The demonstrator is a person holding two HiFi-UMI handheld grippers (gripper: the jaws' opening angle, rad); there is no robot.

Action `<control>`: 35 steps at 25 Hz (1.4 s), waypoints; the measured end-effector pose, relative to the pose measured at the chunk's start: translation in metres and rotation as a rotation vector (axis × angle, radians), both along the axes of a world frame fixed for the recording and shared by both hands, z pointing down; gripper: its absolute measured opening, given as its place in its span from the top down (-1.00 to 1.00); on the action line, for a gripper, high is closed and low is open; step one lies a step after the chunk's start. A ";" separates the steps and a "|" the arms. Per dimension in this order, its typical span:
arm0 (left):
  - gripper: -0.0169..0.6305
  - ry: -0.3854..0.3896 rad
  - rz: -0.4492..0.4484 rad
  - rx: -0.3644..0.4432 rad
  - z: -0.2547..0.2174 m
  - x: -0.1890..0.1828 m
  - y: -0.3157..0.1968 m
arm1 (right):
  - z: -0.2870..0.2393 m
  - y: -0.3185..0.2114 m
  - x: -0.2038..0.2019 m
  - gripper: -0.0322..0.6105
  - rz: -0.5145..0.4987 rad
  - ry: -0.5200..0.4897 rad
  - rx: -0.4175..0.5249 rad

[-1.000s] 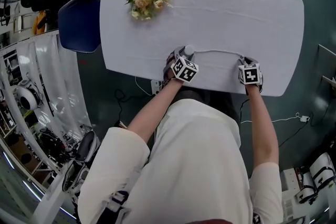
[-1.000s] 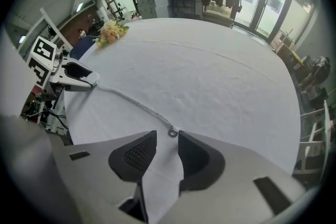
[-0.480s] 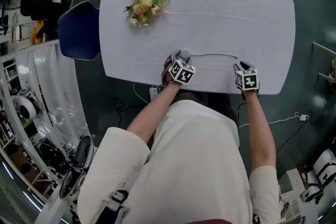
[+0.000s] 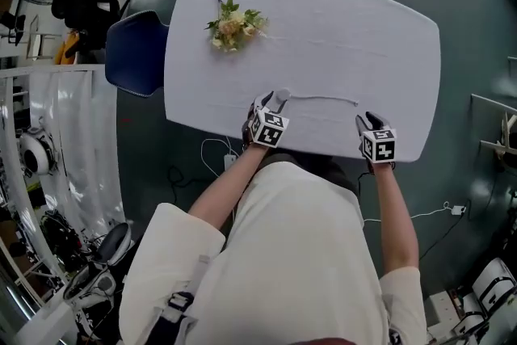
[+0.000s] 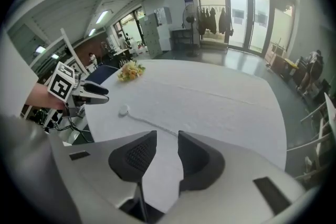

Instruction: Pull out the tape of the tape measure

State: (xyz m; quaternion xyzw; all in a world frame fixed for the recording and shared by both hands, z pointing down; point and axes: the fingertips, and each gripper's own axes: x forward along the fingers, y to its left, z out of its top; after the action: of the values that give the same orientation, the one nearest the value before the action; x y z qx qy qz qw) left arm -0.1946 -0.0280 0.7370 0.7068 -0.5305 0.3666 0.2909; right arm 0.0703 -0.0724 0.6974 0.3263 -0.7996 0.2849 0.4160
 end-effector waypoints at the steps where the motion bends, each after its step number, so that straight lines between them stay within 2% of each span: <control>1: 0.35 0.006 -0.018 0.026 -0.012 0.000 0.002 | -0.012 0.000 0.000 0.45 -0.006 -0.021 0.017; 4: 0.54 0.041 -0.050 0.126 -0.059 0.005 0.007 | -0.046 0.003 0.001 0.48 -0.024 -0.083 0.069; 8: 0.76 0.097 -0.109 0.181 -0.095 0.020 0.034 | -0.091 0.009 0.008 0.54 -0.090 -0.150 0.148; 15: 0.83 0.164 -0.179 0.285 -0.160 0.061 0.076 | -0.151 0.035 0.036 0.58 -0.154 -0.257 0.246; 23: 0.90 0.151 -0.239 0.417 -0.227 0.098 0.127 | -0.210 0.068 0.065 0.68 -0.246 -0.358 0.339; 28: 0.90 0.147 -0.286 0.472 -0.250 0.111 0.158 | -0.229 0.081 0.072 0.72 -0.267 -0.402 0.379; 35: 0.91 0.153 -0.259 0.526 -0.273 0.113 0.186 | -0.253 0.100 0.069 0.75 -0.275 -0.439 0.446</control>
State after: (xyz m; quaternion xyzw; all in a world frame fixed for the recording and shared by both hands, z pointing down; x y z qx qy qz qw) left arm -0.0814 0.1578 0.4643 0.7100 -0.6694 0.1222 0.1813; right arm 0.1395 0.0271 0.4440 0.2292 -0.9492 0.1078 0.1869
